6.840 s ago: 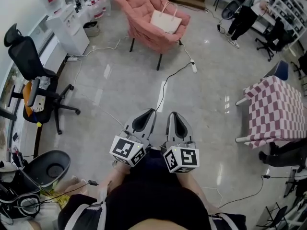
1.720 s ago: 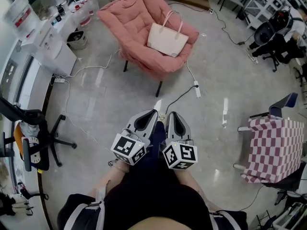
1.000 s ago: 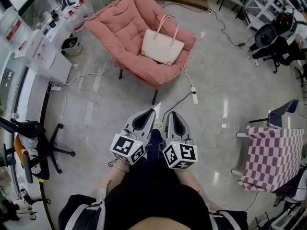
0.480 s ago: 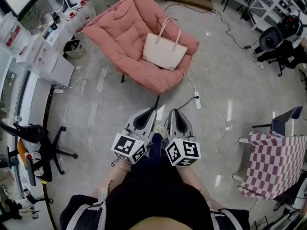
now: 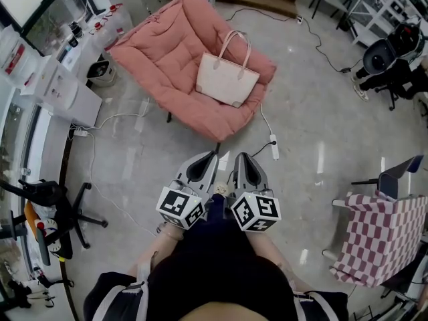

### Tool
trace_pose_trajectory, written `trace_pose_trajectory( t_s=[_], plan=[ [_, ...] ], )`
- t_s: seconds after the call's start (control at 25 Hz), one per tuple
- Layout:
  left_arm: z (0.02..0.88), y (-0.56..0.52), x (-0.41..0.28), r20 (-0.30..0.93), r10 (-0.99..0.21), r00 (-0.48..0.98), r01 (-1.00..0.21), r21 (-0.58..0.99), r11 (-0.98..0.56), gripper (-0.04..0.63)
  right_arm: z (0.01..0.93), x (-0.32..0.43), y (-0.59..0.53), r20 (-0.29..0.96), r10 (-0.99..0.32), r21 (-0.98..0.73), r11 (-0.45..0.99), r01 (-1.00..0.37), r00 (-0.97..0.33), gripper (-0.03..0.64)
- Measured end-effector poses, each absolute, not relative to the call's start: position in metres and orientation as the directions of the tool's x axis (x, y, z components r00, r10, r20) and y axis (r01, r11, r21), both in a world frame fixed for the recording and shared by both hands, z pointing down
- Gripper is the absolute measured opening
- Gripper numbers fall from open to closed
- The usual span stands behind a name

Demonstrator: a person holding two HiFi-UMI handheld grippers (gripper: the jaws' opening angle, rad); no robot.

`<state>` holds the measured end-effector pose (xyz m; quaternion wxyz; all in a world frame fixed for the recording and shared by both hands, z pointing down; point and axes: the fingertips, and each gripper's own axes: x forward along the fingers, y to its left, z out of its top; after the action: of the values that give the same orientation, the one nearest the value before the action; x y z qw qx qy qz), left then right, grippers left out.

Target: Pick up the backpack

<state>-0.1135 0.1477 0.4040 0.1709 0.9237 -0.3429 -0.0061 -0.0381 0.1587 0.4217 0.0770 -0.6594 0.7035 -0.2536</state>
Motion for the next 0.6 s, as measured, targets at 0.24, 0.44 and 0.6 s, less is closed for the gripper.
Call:
trace_pose_trajectory(
  t_s=[0.24, 0.44, 0.6],
  plan=[
    [0.406, 0.119, -0.095, 0.105, -0.635, 0.766, -0.630, 0.320, -0.707, 0.026, 0.424, -0.017, 0.131, 0.229, -0.967, -0.455, -0.004, -0.890, -0.112, 0.032],
    [0.408, 0.096, -0.080, 0.109, -0.633, 0.767, -0.629, 0.323, -0.707, 0.026, 0.424, -0.002, 0.109, 0.229, -0.967, -0.450, -0.007, -0.893, -0.108, 0.032],
    [0.410, 0.076, -0.063, 0.107, -0.625, 0.773, -0.621, 0.324, -0.714, 0.026, 0.427, 0.016, 0.090, 0.235, -0.967, -0.446, -0.019, -0.895, -0.097, 0.032]
  ],
)
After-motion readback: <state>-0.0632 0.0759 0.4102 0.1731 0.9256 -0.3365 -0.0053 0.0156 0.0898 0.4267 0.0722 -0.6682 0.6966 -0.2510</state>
